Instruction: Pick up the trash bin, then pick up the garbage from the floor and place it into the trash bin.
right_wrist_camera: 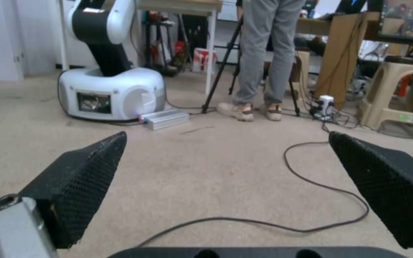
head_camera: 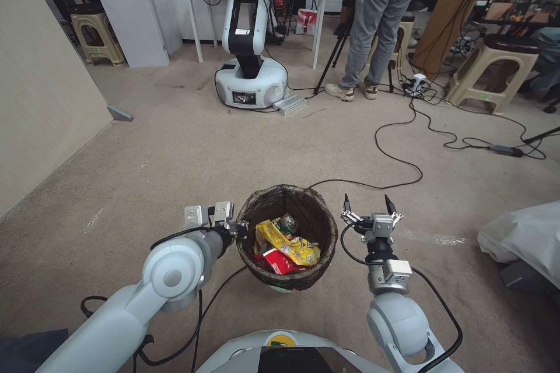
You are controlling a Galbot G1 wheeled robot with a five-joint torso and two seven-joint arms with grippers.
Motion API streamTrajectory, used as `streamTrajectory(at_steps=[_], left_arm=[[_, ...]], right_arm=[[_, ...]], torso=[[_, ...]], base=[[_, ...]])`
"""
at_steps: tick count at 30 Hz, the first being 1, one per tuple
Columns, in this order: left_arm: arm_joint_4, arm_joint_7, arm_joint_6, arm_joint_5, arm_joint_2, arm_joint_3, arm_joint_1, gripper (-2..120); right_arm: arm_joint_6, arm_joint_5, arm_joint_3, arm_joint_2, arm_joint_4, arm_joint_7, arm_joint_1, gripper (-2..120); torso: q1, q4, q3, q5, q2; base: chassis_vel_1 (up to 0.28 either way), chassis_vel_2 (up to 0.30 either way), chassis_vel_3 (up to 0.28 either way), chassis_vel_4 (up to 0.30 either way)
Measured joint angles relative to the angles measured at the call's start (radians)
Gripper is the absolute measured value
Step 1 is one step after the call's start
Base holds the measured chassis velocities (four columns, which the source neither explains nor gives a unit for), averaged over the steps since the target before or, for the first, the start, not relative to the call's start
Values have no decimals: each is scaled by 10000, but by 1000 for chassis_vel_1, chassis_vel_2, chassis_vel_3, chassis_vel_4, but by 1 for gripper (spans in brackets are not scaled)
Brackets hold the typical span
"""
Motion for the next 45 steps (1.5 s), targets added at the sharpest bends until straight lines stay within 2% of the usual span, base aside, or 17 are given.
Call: streamTrajectory(at_steps=[4, 10, 12, 15, 19, 32, 45], left_arm=[[233, -124, 38, -275, 32, 234, -434, 4], [1326, -273, 79, -749, -180, 1002, -1634, 4], [1489, -271, 80, -768, -231, 1061, -1712, 4], [2233, -238, 94, -687, -507, 1312, -1966, 4], [2799, -172, 92, -447, -726, 1494, -2122, 4], [3935, 66, 65, 76, -1179, 1824, -2362, 4], [4520, 87, 101, 323, -1351, 1875, -2501, 4]], right_arm=[[3, -38, 34, 69, 25, 28, -62, 100], [81, -140, 180, 252, 82, 165, -224, 100], [81, -154, 189, 263, 81, 198, -219, 100], [7, -253, 271, 403, 50, 488, -83, 100], [-105, -275, 386, 460, 29, 646, 12, 100], [-106, -183, 489, 416, 14, 679, 48, 100], [-43, -111, 451, 435, 57, 643, 12, 100]], torso=[[0, -2, 0, 1, 0], [0, 0, 0, 2, 0], [0, -1, 0, 0, 0], [0, 0, 0, 1, 0], [0, 1, 1, 1, -1], [0, 0, 0, 2, 0], [0, 3, -3, 6, 1]], base=[[0, 0, 0, 0], [0, 0, 0, 0], [0, 0, 0, 0], [0, 0, 0, 0], [0, 0, 0, 0], [0, 0, 0, 0], [0, 0, 0, 0]])
